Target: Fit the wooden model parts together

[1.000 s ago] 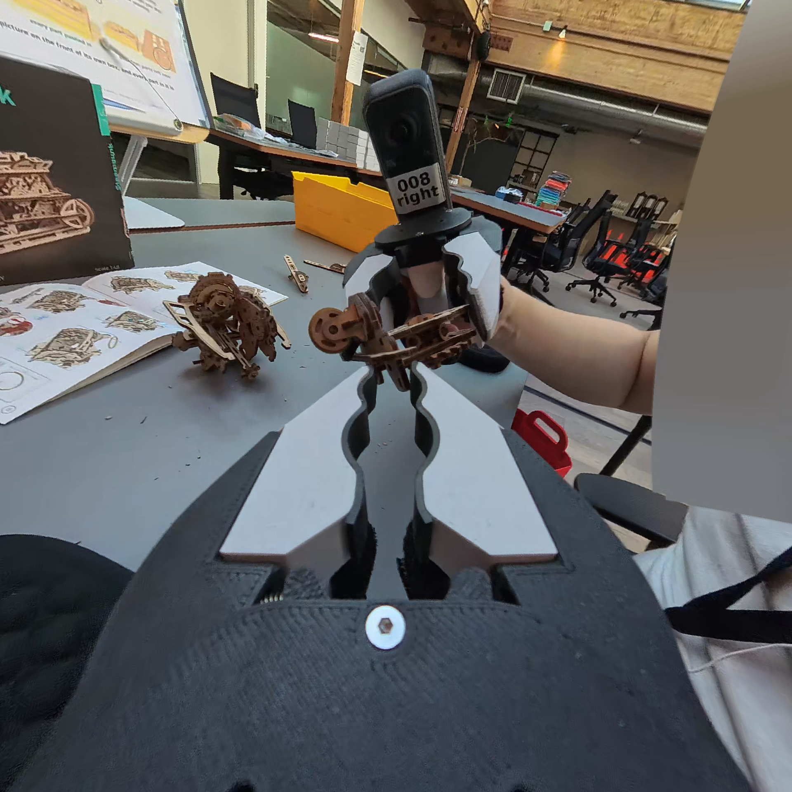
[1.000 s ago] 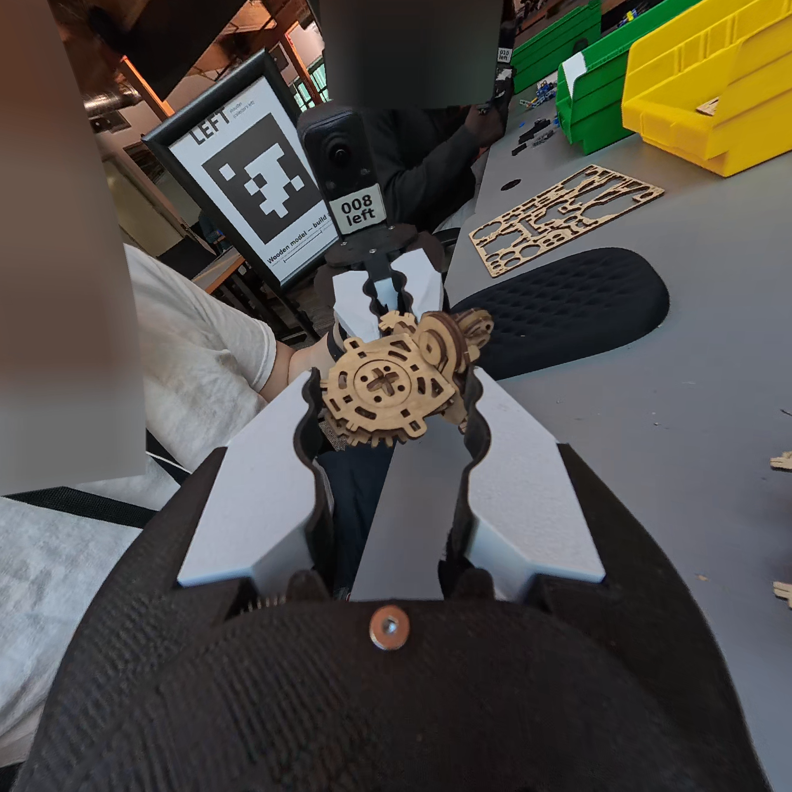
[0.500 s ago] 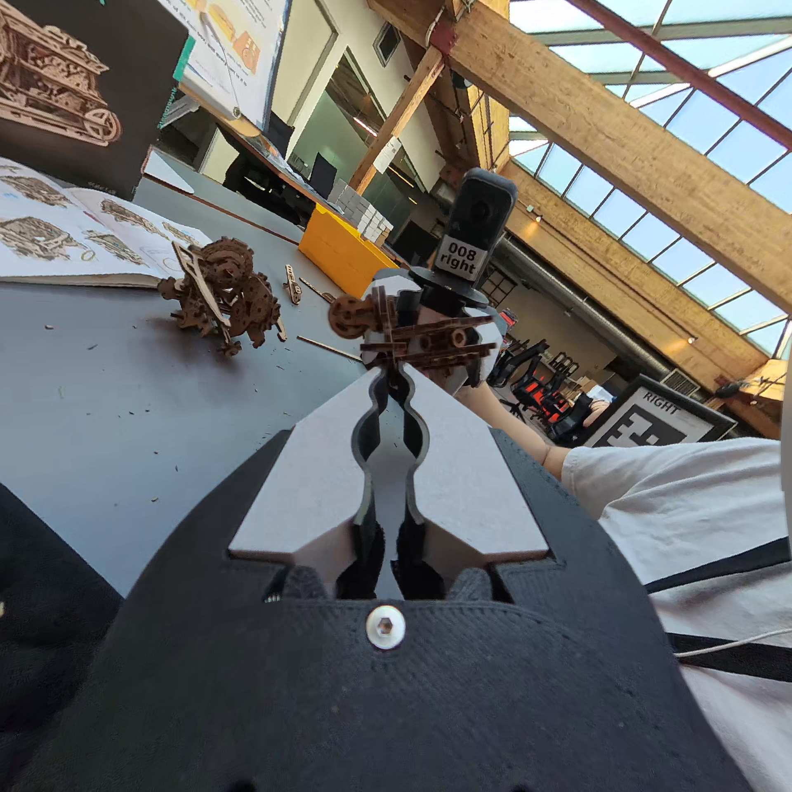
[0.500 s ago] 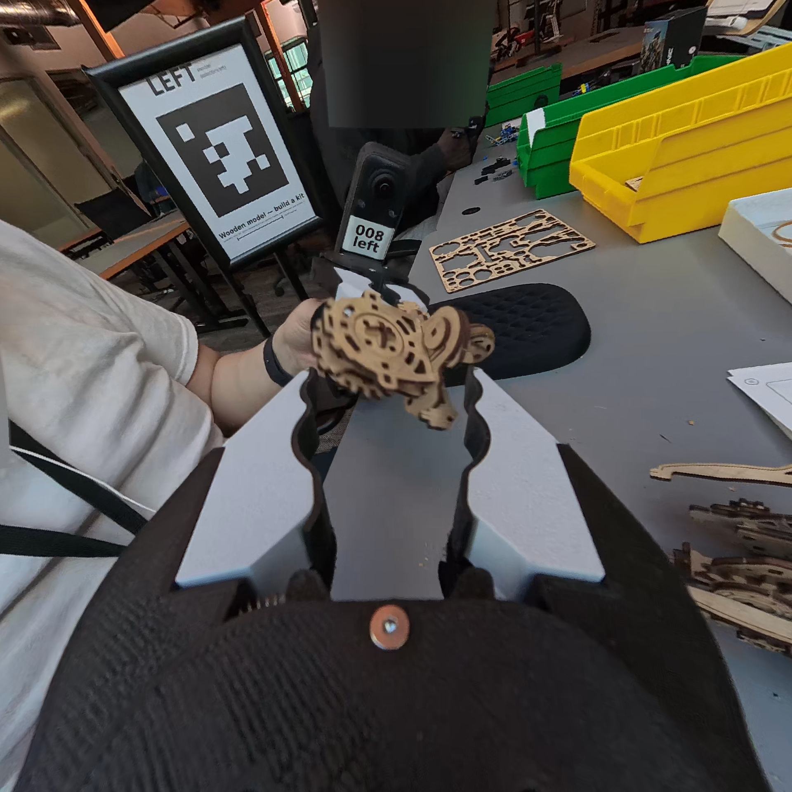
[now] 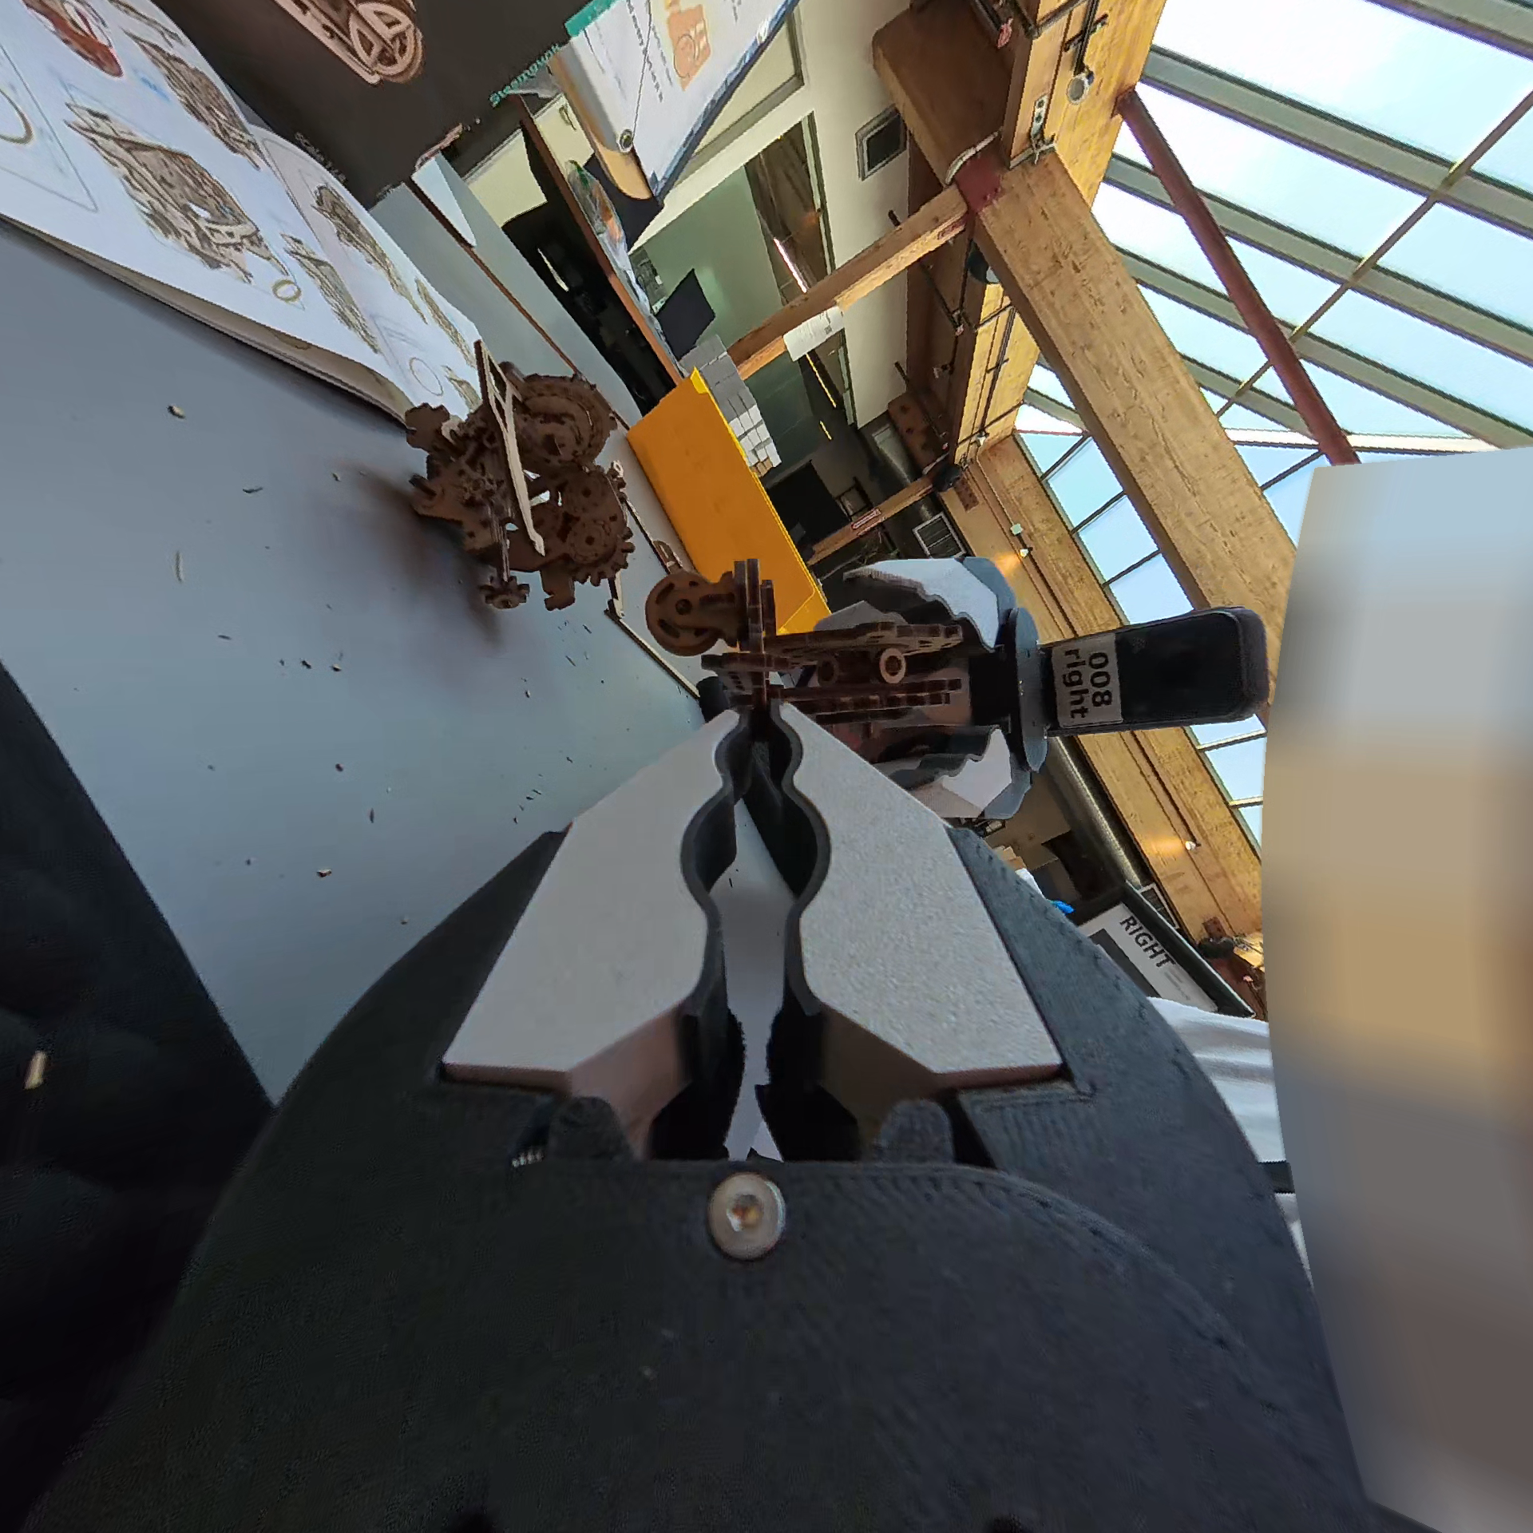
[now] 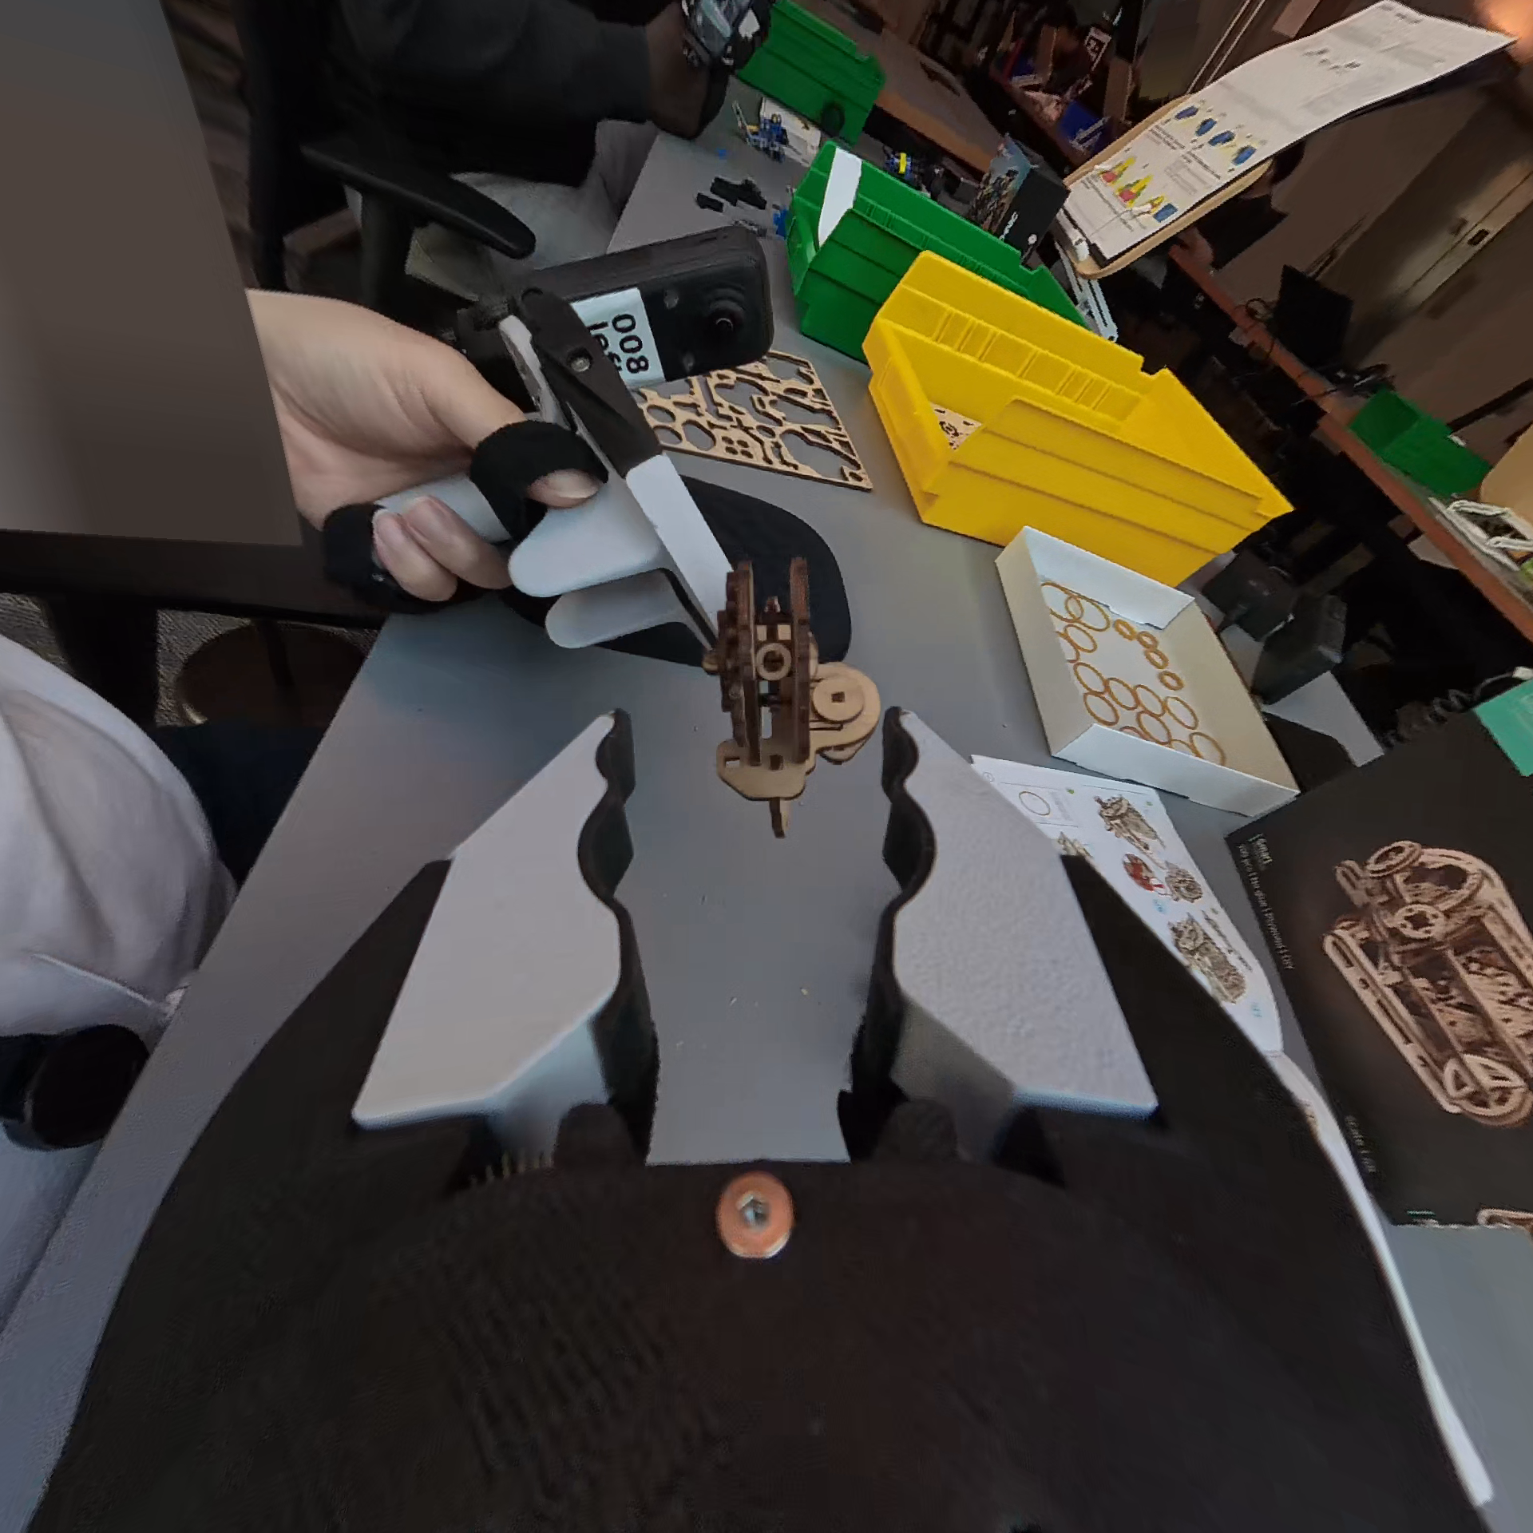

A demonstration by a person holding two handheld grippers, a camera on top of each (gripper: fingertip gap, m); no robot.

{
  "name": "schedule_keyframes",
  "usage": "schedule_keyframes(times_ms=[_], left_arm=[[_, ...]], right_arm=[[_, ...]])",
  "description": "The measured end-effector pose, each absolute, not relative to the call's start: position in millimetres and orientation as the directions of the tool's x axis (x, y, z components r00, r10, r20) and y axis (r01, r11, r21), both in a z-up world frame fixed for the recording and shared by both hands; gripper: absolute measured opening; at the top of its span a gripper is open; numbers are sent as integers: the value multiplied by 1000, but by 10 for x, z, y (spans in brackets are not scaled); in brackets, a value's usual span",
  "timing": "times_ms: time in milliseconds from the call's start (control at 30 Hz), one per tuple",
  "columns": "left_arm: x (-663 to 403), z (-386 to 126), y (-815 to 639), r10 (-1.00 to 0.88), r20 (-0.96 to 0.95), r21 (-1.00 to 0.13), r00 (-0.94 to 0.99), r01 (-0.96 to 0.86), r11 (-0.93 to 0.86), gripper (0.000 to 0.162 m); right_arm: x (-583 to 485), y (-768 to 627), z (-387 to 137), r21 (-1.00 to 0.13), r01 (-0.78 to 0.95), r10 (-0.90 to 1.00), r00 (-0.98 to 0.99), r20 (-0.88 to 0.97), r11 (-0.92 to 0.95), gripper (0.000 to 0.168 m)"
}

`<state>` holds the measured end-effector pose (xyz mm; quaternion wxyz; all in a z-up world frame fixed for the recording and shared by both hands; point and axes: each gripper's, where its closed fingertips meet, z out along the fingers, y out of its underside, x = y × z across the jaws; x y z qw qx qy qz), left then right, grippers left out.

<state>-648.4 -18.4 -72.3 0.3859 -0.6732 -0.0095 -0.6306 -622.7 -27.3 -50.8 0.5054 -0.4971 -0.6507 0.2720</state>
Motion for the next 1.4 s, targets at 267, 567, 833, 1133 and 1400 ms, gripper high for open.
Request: schedule_keyframes(times_ms=[267,567,833,1133,1400], left_arm=[[-6460,-710,-172,-439,887,-444,145,533,-720,3],[-7032,-576,-328,-514,729,-684,452,501,-530,15],[-7503,-697,-314,-450,467,-868,761,297,-399,13],[-7315,-835,-315,-484,469,-858,739,249,-450,20],[-7132,-1034,-245,-493,335,-879,803,77,-471,27]], right_arm=[[-6351,-206,-596,-859,397,937,-12,348,324,20],[-6379,-284,-433,-860,214,862,-114,-494,-464,19],[-6521,-20,-1042,-822,328,885,185,-427,-465,20],[-6525,110,-1051,-853,343,912,257,-319,-395,37],[-6178,-340,12,-969,213,987,68,144,127,37]])
